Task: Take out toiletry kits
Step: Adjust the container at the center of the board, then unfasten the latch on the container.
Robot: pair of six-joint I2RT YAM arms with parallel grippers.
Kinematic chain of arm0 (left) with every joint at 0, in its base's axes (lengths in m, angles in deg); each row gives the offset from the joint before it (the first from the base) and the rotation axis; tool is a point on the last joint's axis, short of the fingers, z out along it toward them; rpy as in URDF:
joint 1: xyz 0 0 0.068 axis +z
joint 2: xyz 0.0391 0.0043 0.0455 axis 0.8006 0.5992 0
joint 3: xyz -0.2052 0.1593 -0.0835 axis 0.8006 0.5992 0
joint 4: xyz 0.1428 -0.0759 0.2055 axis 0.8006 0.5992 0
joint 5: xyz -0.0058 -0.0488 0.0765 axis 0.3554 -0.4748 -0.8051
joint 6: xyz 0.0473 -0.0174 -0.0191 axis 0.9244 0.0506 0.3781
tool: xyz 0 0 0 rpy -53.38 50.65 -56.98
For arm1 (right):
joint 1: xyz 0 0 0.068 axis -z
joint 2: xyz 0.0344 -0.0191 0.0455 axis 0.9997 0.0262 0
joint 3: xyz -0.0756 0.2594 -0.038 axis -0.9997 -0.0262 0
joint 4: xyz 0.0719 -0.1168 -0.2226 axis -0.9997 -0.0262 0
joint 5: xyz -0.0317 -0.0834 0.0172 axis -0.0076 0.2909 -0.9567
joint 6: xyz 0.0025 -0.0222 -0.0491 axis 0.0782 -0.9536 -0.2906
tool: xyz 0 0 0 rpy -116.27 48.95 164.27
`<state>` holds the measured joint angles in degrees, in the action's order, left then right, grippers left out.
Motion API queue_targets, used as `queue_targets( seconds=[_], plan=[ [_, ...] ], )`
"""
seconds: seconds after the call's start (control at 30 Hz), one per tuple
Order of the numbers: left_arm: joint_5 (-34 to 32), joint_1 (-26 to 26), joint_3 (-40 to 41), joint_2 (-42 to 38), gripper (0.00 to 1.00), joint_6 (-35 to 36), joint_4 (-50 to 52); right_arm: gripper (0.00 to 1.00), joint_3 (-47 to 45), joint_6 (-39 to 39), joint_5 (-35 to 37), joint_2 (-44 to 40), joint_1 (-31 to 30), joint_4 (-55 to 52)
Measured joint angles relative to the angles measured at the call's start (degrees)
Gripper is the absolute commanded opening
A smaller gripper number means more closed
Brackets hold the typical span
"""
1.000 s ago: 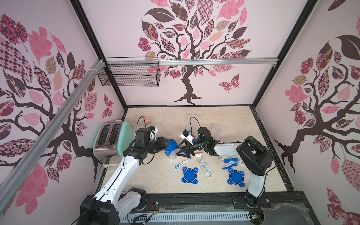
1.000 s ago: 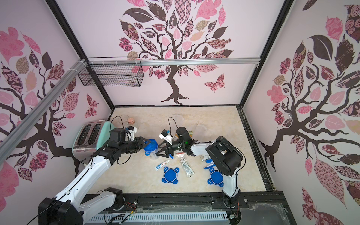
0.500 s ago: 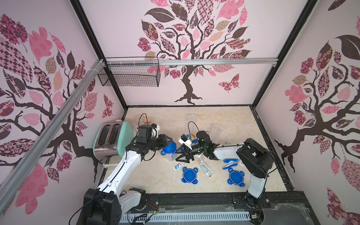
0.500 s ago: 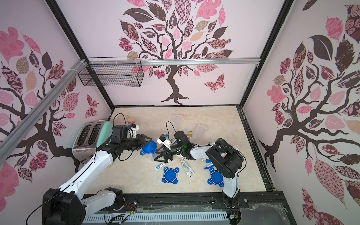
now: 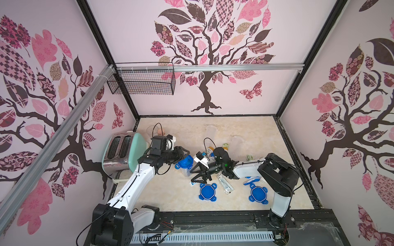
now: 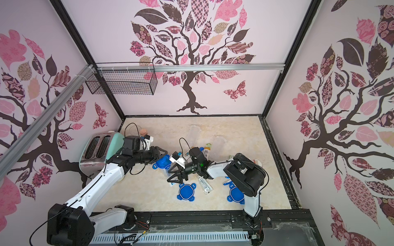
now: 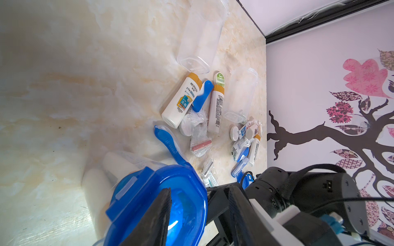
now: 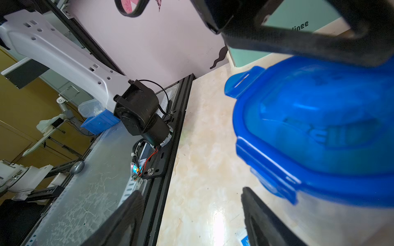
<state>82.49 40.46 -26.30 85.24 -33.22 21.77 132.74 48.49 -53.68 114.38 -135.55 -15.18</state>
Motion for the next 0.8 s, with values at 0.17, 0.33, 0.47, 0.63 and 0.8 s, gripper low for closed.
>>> queue_targets(
  seconds=[0.17, 0.33, 0.47, 0.63, 0.8],
  plan=[
    [0.20, 0.00, -0.50, -0.37, 0.48, 0.02, 0.17, 0.77, -0.96, 0.76, 2.14, -2.69, -0.07, 0.39],
    [0.50, 0.00, -0.87, -2.38, 0.46, 0.02, 0.57, 0.78, -3.45, 1.16, 4.07, -6.45, -0.07, 0.74],
    [1.07, 0.00, -1.62, -4.50, 0.45, 0.07, 0.94, 0.78, -3.45, 1.66, 4.61, -6.84, -0.02, -0.20],
    [2.38, -0.02, -2.03, -5.86, 0.42, 0.20, 0.94, 0.78, -4.39, 4.74, 4.61, -8.24, 0.61, -1.18],
    [4.22, 0.00, -1.25, -5.79, 0.40, -0.50, -0.35, 0.78, -4.55, 7.26, 4.24, -10.25, 1.18, -2.47]
  ],
)
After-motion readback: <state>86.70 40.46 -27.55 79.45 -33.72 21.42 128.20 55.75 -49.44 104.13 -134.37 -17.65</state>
